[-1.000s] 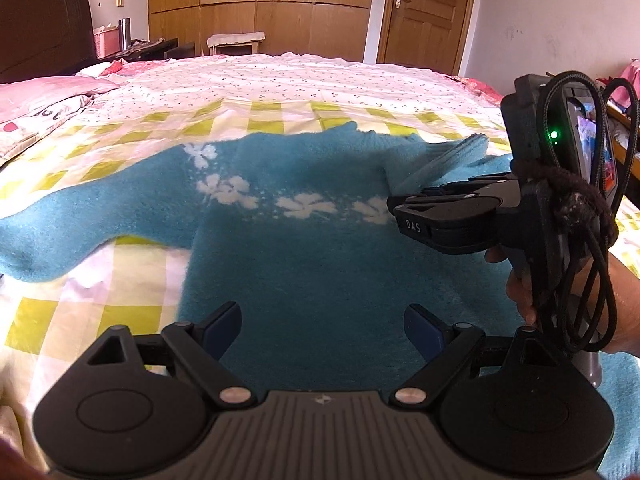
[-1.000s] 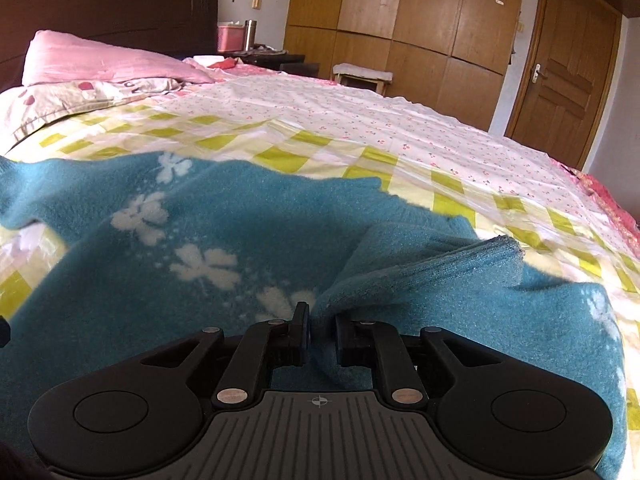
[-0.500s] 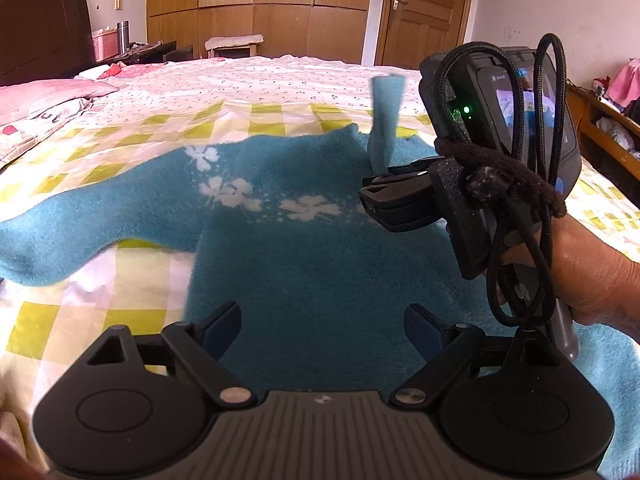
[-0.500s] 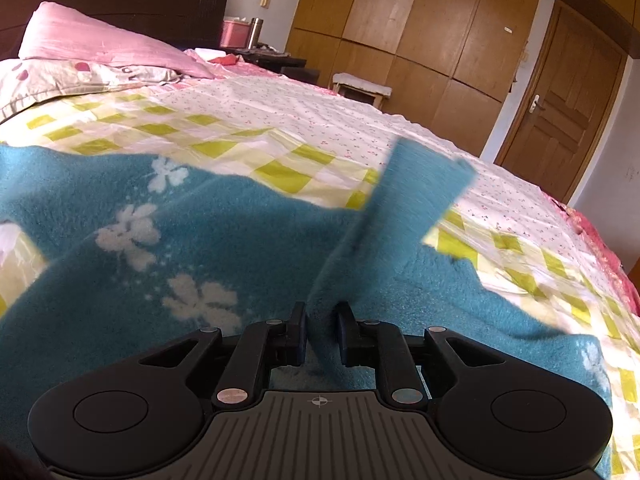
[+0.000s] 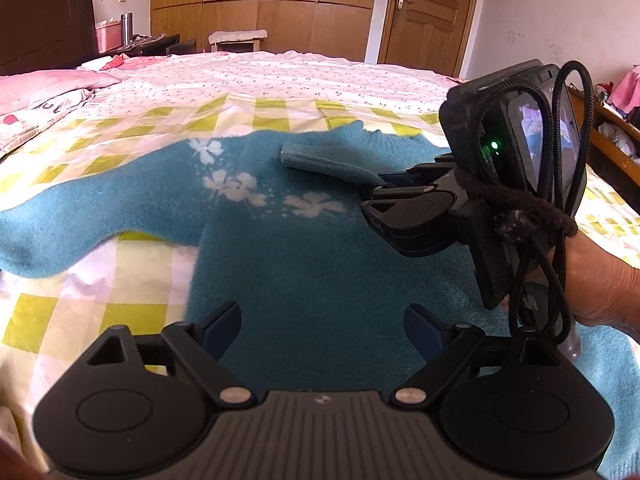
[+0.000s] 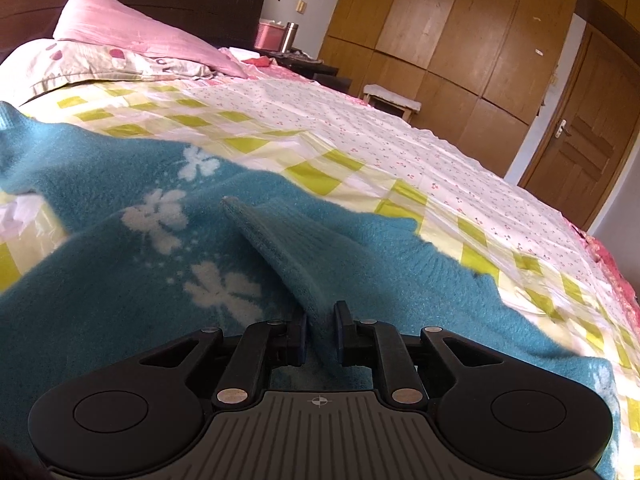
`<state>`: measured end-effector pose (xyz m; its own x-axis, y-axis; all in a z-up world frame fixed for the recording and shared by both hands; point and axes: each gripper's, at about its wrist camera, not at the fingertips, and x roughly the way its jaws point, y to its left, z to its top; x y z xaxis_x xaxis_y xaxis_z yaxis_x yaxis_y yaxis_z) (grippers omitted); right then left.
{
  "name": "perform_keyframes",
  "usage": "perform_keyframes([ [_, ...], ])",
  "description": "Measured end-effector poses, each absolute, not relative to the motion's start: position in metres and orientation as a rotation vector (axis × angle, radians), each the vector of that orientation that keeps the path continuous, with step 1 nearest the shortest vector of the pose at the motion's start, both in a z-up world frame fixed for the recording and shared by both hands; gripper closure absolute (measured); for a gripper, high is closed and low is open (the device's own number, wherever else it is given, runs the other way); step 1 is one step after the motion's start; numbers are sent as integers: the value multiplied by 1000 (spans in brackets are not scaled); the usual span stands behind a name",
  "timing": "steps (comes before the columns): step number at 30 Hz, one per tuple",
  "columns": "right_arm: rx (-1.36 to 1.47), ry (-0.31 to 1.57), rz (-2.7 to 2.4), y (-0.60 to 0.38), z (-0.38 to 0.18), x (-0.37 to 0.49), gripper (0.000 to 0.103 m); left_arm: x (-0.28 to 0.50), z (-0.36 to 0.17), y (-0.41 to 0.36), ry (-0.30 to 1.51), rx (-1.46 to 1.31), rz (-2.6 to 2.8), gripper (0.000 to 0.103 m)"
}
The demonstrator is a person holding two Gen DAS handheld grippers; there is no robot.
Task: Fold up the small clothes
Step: 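Open the right gripper to lay the sleeve on the body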
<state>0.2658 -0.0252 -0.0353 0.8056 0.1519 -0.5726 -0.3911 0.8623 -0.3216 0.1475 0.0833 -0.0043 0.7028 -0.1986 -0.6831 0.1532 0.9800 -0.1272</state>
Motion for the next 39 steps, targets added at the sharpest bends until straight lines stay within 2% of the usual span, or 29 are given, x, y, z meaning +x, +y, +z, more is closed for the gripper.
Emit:
perform_keyframes([
  [5,-459,571,343,-26,-37,261,85,148,-5,85,767,-65,-194,9],
  [8,-408,591,369,-31,-33,260,78,149,-6,85,772,-64,-188,9],
  [18,-216,558,333,-75,-6,240,78,149,-10,84,773,-63,-175,9],
  [23,-147,645,218,-101,-16,259,78,151,-17,83,785,-50,-157,9],
  [25,-179,694,204,-100,-25,265,78,152,-21,82,799,-43,-149,9],
  [36,-171,627,304,-64,-10,266,78,153,-32,76,817,-5,-137,9],
  [39,-168,634,324,-51,-13,274,78,153,-35,73,818,17,-134,4],
])
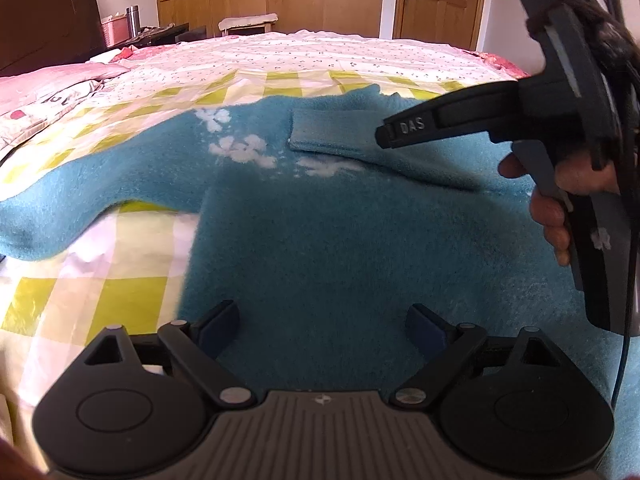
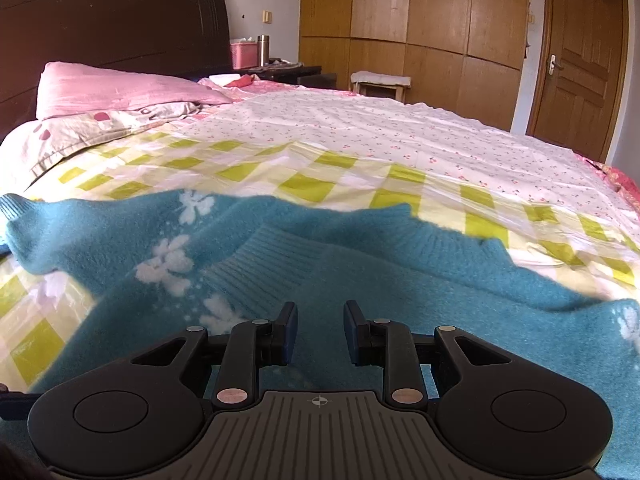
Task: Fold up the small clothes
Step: 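Open the right gripper to lay the sleeve on the body, then grasp the other sleeve cuff with the left gripper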
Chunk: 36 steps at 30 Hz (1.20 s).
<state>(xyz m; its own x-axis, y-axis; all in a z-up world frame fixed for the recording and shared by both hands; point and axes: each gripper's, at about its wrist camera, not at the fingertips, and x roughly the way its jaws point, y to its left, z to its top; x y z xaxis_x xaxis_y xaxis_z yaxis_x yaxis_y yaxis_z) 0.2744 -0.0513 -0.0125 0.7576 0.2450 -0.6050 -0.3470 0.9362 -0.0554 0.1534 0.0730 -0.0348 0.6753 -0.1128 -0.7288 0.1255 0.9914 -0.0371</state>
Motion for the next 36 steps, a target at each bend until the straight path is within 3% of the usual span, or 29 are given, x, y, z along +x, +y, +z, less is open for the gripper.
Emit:
perform_keyframes([
  [5,-184,691,369,-38,-27,282,76,153,-39,71,812,28,-133,0],
  [21,-108,695,365,-76,-17,232,76,145,-26,87,802,-74,-116,0],
  [29,-32,695,376,-91,-26,200,76,143,4,152,707,-175,111,0],
  [36,25,679,403,-94,-29,181,76,151,-4,234,687,-271,389,0],
])
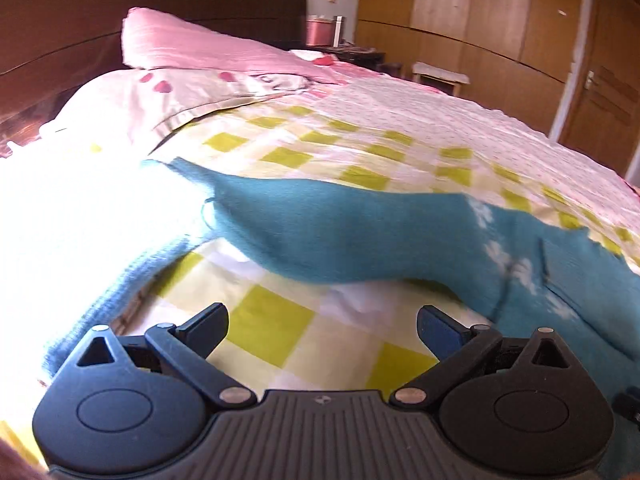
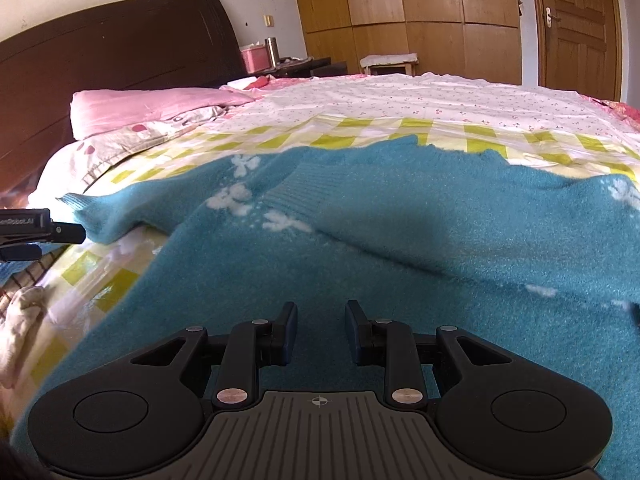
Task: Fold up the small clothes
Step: 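Grasp the other sleeve cuff with the left gripper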
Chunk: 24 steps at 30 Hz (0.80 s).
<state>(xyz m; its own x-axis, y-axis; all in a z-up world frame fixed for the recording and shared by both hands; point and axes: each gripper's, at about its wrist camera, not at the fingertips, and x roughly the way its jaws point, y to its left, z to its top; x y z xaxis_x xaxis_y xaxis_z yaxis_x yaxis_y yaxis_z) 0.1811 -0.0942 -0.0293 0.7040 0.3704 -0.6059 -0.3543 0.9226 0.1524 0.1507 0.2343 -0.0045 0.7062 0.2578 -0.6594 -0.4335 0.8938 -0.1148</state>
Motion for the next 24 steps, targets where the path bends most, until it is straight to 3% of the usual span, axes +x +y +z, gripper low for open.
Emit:
perform_keyframes([
  [10,68,674,435,-106,-41,169,76,181,-39,294,656,-558,535,1],
  [18,123,676,462,-115,-43,172,76,203,-54,300,596,-582,596,6],
  [20,129,677,463,-115,-44,172,76,209,-55,302,590,-561,621,12],
  [23,129,676,462,-115,-44,172,76,217,-53,305,588,-553,626,41],
  [24,128,676,461,-115,-44,172,76,219,-52,306,590,-561,609,57],
])
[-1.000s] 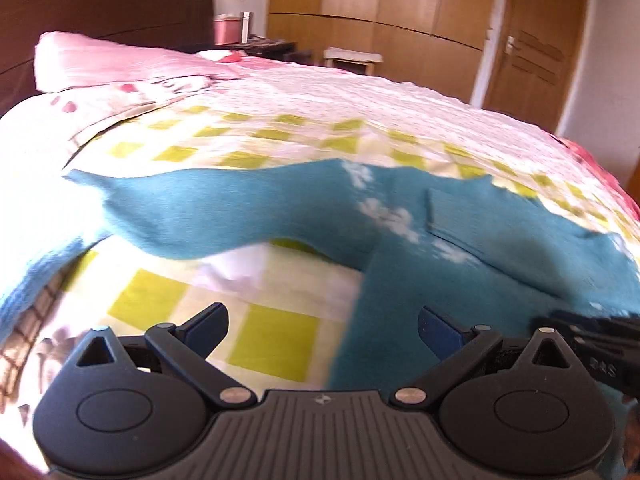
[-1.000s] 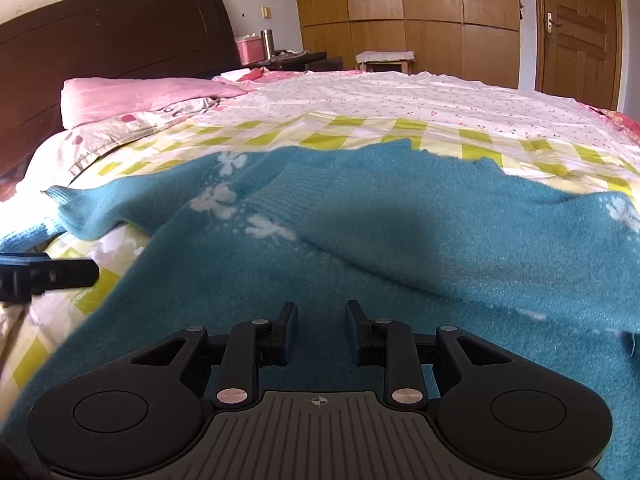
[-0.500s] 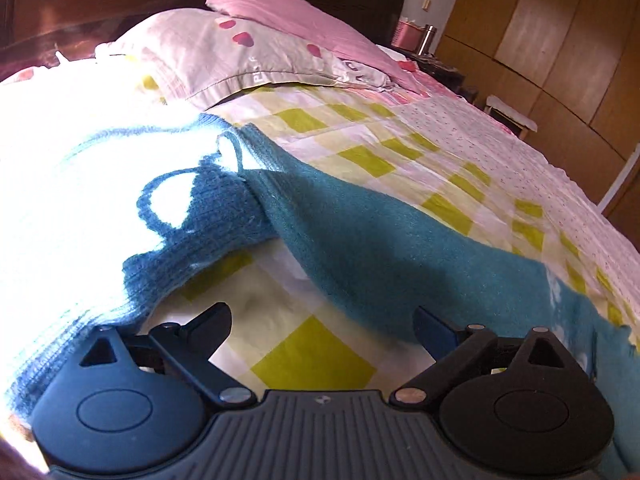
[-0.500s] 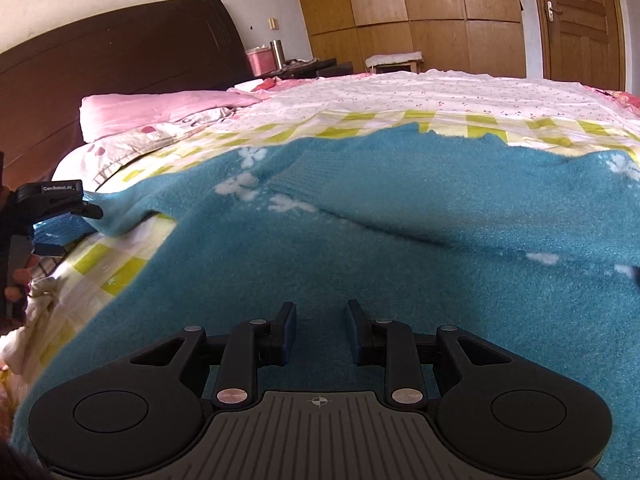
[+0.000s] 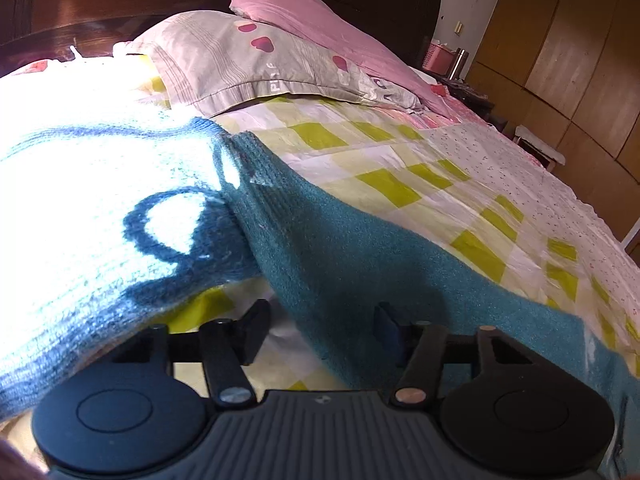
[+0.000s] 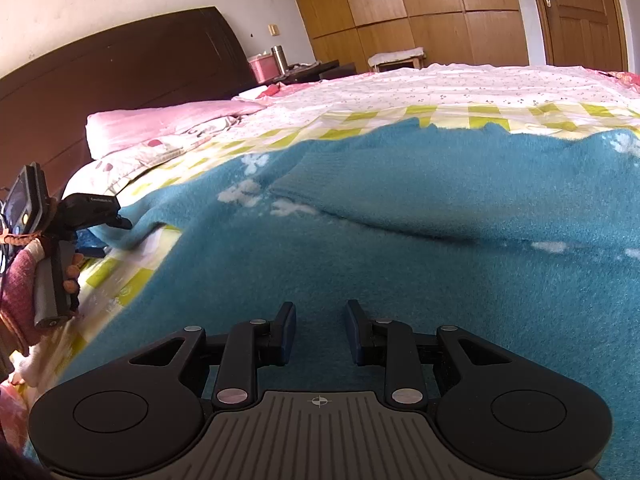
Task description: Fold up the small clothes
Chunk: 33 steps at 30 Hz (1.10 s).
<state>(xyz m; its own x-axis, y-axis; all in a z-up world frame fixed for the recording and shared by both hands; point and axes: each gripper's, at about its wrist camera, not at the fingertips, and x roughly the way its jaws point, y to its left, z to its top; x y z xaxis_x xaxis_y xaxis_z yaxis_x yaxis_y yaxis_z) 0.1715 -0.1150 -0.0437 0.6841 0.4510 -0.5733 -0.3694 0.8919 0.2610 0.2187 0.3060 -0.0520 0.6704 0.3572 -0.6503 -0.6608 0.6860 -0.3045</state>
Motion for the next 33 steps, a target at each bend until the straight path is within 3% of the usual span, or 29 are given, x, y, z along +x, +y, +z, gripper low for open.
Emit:
perform_keyframes([
  [4,132,678,455,-115,-43,171,76,227,-37,299,582,-532,594,81],
  [6,132,680,454,-115,-41,171,76,230,-23,291,560,-507,557,84],
  [17,210,653,437,-129,-24,173,75,240,44,169,507,-380,94,84],
  [25,300,649,377,-153,-18,181,74,227,36,55,591,-170,-234,84],
  [33,336,665,369,-162,-19,187,74,187,16,71,625,-191,-193,81],
])
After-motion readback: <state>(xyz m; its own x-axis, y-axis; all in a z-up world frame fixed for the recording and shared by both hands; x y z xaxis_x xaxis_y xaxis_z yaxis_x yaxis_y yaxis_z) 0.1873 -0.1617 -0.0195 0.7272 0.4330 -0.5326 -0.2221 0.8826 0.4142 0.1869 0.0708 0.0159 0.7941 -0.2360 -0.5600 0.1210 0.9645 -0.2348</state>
